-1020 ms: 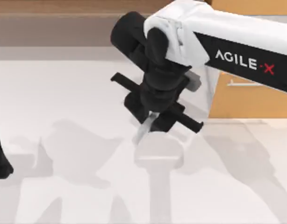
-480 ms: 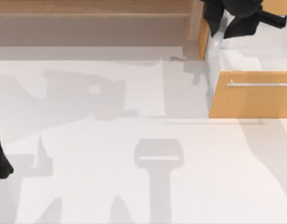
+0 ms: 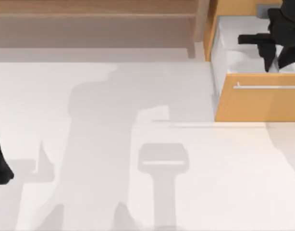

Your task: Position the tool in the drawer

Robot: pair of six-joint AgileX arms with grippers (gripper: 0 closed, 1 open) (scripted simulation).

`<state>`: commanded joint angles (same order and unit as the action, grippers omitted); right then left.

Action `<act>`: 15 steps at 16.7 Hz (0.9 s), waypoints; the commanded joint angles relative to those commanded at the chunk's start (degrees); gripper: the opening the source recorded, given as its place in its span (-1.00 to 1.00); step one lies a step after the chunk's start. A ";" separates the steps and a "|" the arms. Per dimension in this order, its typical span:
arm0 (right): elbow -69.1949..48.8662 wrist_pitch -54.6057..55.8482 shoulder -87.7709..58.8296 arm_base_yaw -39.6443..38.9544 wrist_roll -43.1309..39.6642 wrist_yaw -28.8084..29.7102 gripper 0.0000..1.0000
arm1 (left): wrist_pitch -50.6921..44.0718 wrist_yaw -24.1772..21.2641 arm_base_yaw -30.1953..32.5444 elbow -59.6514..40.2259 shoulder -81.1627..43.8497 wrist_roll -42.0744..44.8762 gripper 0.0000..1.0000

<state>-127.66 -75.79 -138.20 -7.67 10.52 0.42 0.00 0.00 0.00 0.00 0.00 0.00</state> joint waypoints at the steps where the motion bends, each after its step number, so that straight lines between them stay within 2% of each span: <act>1: 0.86 0.33 -1.27 0.12 -1.14 -0.27 -1.00 | 0.00 0.00 0.00 0.00 0.00 0.00 1.00; 9: 1.14 0.68 -1.60 -0.12 -1.53 -0.35 -1.00 | 0.00 0.00 0.00 0.00 0.00 0.00 1.00; 15: -2.41 -1.28 9.32 -1.01 5.15 1.31 -1.00 | 0.00 0.00 0.00 0.00 0.00 0.00 1.00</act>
<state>-130.07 -77.06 -128.88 -8.68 15.66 1.73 0.00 0.00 0.00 0.00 0.00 0.00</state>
